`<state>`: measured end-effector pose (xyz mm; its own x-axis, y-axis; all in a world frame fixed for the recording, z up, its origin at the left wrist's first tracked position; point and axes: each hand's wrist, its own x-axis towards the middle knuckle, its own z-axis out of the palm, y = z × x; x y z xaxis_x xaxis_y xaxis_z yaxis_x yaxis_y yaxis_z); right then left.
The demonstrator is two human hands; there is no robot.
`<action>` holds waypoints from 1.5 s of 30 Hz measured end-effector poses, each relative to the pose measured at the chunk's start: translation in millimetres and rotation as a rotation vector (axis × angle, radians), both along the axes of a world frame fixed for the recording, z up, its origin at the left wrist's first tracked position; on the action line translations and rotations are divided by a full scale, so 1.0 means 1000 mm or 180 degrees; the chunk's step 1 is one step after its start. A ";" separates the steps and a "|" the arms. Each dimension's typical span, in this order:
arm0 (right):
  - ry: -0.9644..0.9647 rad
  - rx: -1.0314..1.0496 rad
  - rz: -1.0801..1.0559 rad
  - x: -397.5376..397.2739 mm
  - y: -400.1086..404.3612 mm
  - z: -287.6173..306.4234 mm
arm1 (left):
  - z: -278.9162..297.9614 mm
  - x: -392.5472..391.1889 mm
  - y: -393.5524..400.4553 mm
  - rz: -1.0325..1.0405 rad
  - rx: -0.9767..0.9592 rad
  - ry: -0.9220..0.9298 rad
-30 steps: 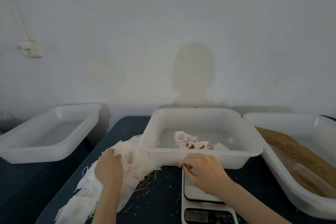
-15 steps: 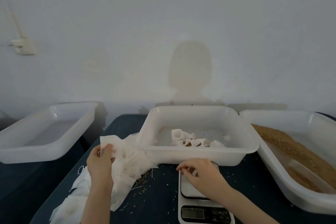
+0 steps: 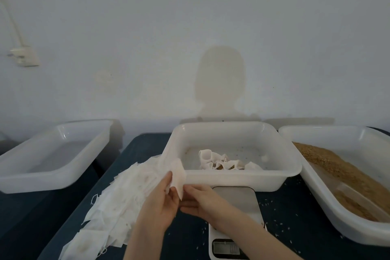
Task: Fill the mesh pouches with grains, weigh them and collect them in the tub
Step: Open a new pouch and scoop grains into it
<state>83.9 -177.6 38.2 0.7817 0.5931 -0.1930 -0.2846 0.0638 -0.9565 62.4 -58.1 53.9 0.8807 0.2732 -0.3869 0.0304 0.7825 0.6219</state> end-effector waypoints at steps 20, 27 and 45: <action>-0.1591 -0.1393 -0.1339 0.038 -0.099 0.032 | -0.034 0.019 -0.075 0.0298 0.3923 -0.0555; -0.1900 -0.1655 -0.1100 0.044 -0.110 0.034 | -0.009 0.031 -0.070 0.0023 0.5821 -0.2161; -0.3691 -0.3510 -0.0225 0.041 -0.130 0.039 | 0.009 0.050 -0.066 -0.0926 0.7257 -0.2231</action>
<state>125.0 -307.3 77.3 0.8222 0.5302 0.2070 0.5676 -0.7909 -0.2288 112.0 -124.2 62.8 0.7720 -0.4339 0.4645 -0.5341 -0.8390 0.1039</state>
